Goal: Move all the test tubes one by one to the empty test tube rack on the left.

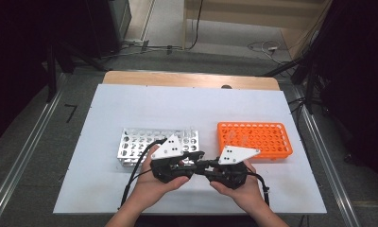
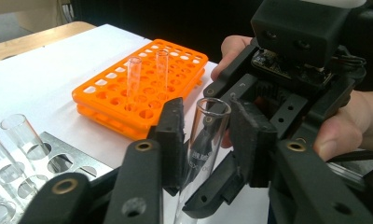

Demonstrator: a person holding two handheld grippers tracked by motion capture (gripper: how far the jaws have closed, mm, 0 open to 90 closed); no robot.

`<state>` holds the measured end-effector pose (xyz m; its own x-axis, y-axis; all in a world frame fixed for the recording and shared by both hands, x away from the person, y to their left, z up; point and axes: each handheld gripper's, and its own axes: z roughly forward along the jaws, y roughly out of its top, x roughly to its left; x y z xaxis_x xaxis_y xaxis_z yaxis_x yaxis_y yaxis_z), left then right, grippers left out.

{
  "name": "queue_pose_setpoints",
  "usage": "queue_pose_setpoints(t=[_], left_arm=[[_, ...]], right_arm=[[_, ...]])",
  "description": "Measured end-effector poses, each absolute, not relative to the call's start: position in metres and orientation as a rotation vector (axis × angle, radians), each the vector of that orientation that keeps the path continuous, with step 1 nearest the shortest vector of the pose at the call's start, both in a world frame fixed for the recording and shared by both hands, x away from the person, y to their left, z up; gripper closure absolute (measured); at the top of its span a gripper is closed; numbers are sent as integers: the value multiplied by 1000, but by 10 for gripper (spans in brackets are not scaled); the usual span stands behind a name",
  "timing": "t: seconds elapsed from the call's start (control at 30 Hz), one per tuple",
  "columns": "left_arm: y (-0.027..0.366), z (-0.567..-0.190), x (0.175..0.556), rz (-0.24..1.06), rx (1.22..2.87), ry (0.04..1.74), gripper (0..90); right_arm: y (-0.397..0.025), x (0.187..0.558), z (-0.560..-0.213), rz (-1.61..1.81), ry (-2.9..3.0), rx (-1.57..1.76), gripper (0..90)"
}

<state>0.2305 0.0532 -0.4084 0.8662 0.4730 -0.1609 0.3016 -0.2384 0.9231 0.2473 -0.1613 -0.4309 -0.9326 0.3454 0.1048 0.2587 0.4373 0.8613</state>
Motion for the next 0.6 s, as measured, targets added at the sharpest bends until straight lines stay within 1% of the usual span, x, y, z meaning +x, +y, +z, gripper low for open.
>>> queue_pose_setpoints(t=[0.1, 0.43, 0.47, 0.6], left_arm=[[54, -409, 231, 177, 1841, 576, 726], [56, -408, 232, 208, 1829, 587, 762], [57, -408, 232, 211, 1827, 592, 762], [62, -407, 236, 216, 1811, 611, 763]], right_arm=[[-161, 247, -431, 1528, 2589, 546, 740], [-162, 249, -431, 1545, 2585, 568, 731], [-163, 249, -431, 1546, 2582, 568, 720], [-164, 250, -431, 1540, 2568, 569, 584]])
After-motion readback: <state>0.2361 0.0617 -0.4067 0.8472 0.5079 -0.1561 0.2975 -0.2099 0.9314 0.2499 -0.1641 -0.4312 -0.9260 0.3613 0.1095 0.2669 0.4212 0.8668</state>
